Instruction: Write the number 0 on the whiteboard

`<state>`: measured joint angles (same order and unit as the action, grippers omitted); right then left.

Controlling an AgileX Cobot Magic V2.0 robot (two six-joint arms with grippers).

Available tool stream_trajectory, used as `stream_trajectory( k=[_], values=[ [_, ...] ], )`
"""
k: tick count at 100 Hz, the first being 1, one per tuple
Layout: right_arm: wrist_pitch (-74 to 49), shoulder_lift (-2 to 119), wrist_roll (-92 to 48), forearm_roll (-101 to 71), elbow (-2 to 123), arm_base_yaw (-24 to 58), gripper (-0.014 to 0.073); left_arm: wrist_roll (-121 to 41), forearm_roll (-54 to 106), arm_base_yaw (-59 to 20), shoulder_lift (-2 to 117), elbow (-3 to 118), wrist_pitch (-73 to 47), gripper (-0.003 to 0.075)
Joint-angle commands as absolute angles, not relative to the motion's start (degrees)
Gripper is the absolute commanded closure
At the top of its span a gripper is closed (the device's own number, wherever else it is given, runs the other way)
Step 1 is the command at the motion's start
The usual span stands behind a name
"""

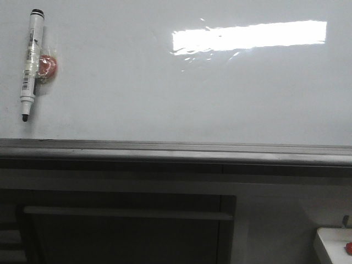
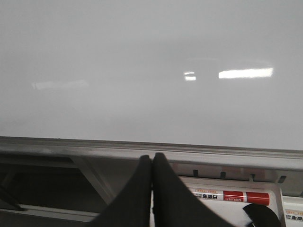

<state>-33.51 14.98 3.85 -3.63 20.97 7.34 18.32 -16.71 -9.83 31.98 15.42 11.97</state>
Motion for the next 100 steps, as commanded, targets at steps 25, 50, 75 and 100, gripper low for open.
stream_trajectory(
  k=[25,50,75,100],
  values=[
    [-25.55,18.21,2.92,-4.61,23.05,7.51,0.0645,20.19,-13.96,-25.81,44.65,16.91,17.36,0.0363],
    [-23.89,18.21,2.92,-4.61,23.05,7.51,0.0645,20.19,-6.01,-28.73,56.62,17.09,25.06,0.0363],
    [-24.00,18.21,2.92,-4.61,23.05,7.51,0.0645,20.19,-3.59,-28.73,64.58,18.13,32.59,0.0365],
    [-24.00,18.21,2.92,-4.70,23.05,7.51,0.0645,20.19,-3.59,-28.73,70.40,20.12,34.13,0.0380]
  ],
)
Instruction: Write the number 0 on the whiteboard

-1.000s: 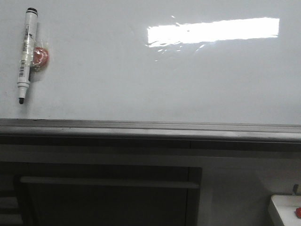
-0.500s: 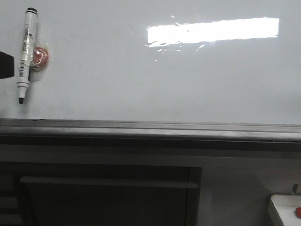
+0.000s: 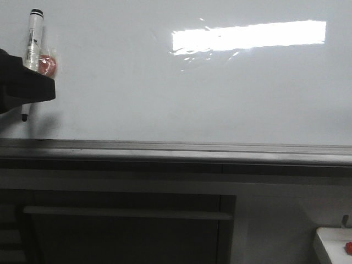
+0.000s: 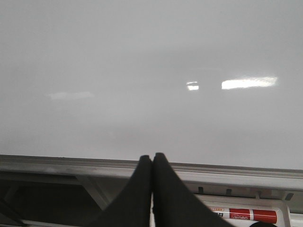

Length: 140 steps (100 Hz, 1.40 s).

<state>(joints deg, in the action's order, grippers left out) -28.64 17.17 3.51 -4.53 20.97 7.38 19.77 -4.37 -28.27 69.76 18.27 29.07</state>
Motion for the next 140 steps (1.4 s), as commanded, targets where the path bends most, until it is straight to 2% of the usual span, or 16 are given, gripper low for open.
stream_trajectory(
  k=[1,8,20,25,43,64,74,94,105,115,130,134,140],
  values=[
    [-24.00,18.21,2.92,-4.70,23.05,7.51,0.0645,20.19,-3.50,-28.73,70.63,20.12,34.13,0.0384],
    [-24.27,18.21,2.92,-4.70,23.05,7.51,0.0645,20.19,-2.73,-28.73,71.45,20.12,34.13,0.0455],
    [-24.73,18.21,2.92,-4.70,23.05,7.51,0.0645,20.19,-2.58,-28.73,71.63,20.12,34.13,0.0673],
    [-24.87,18.21,2.92,-4.70,23.05,7.51,0.0645,20.19,-2.75,-28.73,71.63,20.12,34.24,0.0742],
    [-26.90,18.21,0.39,-6.73,23.60,7.59,0.0645,20.08,-6.54,-28.73,71.63,20.12,34.42,0.0741],
    [-32.52,18.87,-22.97,-27.72,26.16,12.02,0.0645,20.08,-18.94,-28.73,69.35,20.12,35.06,0.0741],
    [-34.54,22.10,-29.66,-35.47,27.74,14.74,0.0645,20.08,-28.56,-28.73,66.53,20.12,35.24,0.0741],
    [-35.00,31.76,-36.68,-40.11,32.99,19.77,0.0642,20.08,-50.92,-28.73,61.51,20.12,35.38,0.0741],
    [-34.99,37.82,-42.62,-42.57,35.36,23.34,0.0637,20.08,-57.81,-28.73,60.01,20.12,35.38,0.0741],
    [-34.74,42.40,-49.58,-46.55,36.97,27.12,0.0545,20.08,-59.91,-28.73,59.61,20.12,35.38,0.0741],
    [-31.66,48.27,-55.14,-49.25,38.72,32.68,0.0274,20.08,-67.04,-28.73,59.61,20.12,35.38,0.0741],
    [-30.38,49.49,-55.14,-49.25,38.98,33.79,0.0234,20.08,-68.67,-28.73,59.61,20.12,35.38,0.0741],
    [-29.19,51.57,-55.25,-50.00,39.46,35.05,0.0225,20.16,-69.02,-28.73,59.61,20.12,35.38,0.0741]
  ],
)
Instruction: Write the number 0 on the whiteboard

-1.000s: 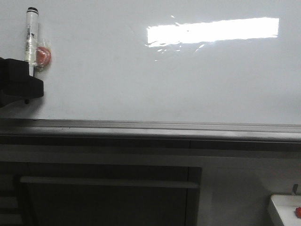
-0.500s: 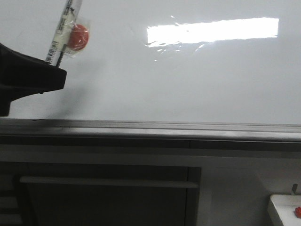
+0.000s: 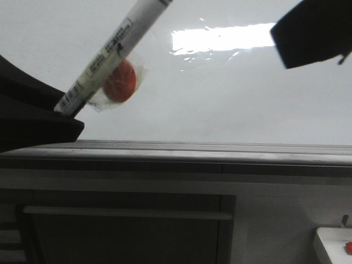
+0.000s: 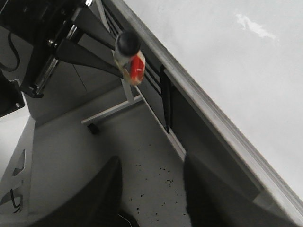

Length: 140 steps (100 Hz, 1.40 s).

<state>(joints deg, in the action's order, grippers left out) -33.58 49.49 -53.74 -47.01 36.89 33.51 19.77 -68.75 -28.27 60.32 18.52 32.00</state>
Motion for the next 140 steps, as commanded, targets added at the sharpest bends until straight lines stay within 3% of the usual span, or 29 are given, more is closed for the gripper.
stream_trajectory(
  k=[1,54,73,101,108,115,131,140],
  values=[
    [-28.83,51.78,-55.25,-50.27,39.48,35.17,0.0227,20.16,-69.01,-28.73,59.61,20.12,35.38,0.0741],
    [-10.02,59.11,-59.12,-53.82,39.98,51.95,0.0228,20.16,-71.19,-28.73,59.61,20.12,35.15,0.0741],
    [-7.77,59.46,-59.12,-53.82,39.98,53.31,0.0243,20.16,-71.19,-28.73,59.61,20.12,35.15,0.0741],
    [-7.88,59.57,-59.12,-53.82,40.37,53.31,0.0394,20.16,-71.64,-28.73,59.61,20.12,35.15,0.0741],
    [-7.98,59.82,-59.12,-53.82,40.37,53.31,0.0501,20.16,-71.64,-28.73,59.61,20.12,35.15,0.0741],
    [-7.87,60.37,-59.12,-53.82,40.37,53.31,0.0671,20.16,-71.64,-28.73,59.61,20.12,35.15,0.0741],
    [-7.66,61.50,-59.12,-54.06,40.37,53.31,0.0669,20.16,-67.23,-28.73,59.61,20.12,32.56,0.0731],
    [-6.99,61.50,-59.12,-54.06,40.37,53.31,0.0669,20.16,-65.34,-28.73,59.61,20.12,32.01,0.0621]
  ],
)
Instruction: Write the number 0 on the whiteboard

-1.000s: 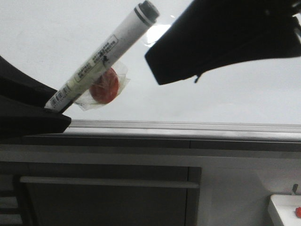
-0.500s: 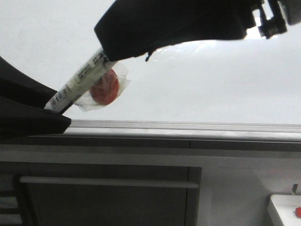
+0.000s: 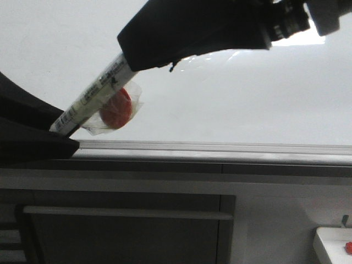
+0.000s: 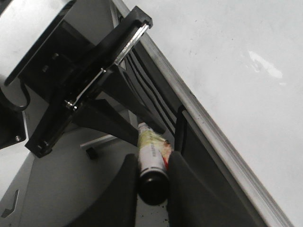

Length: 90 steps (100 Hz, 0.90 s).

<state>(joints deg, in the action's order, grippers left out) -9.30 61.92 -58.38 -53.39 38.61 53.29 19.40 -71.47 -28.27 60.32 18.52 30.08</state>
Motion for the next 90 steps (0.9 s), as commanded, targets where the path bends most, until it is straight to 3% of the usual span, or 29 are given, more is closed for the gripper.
stream_trajectory(
  k=[1,13,18,23,36,64,71,90],
  values=[
    [-6.79,61.50,-59.12,-54.06,40.37,53.31,0.0669,20.16,-65.36,-28.73,59.61,20.12,32.01,0.0608],
    [-4.82,61.50,-59.12,-54.06,40.37,53.31,0.0669,20.16,-62.45,-28.73,59.61,20.12,32.11,0.0296],
    [-4.02,61.50,-59.12,-54.06,40.37,53.31,0.0669,20.16,-60.81,-28.73,59.49,20.12,32.11,0.0209],
    [-3.09,61.50,-59.12,-54.06,40.37,53.31,0.0669,20.16,-59.94,-28.73,58.85,20.12,32.11,0.0171],
    [-0.42,61.50,-59.12,-54.06,40.37,53.31,0.0669,22.50,-59.94,-28.73,55.08,20.12,32.11,0.0182],
    [2.40,61.52,-59.12,-54.06,40.37,53.31,0.0669,24.65,-53.16,-28.73,38.49,20.12,24.65,0.0288],
    [3.79,61.89,-59.12,-54.06,40.37,53.31,0.0669,24.65,-44.52,-28.73,34.18,20.12,20.76,0.0377],
    [7.38,64.65,-59.12,-54.17,40.37,53.31,0.0669,24.15,-39.48,-28.53,27.55,20.12,14.26,0.0736]
  ],
)
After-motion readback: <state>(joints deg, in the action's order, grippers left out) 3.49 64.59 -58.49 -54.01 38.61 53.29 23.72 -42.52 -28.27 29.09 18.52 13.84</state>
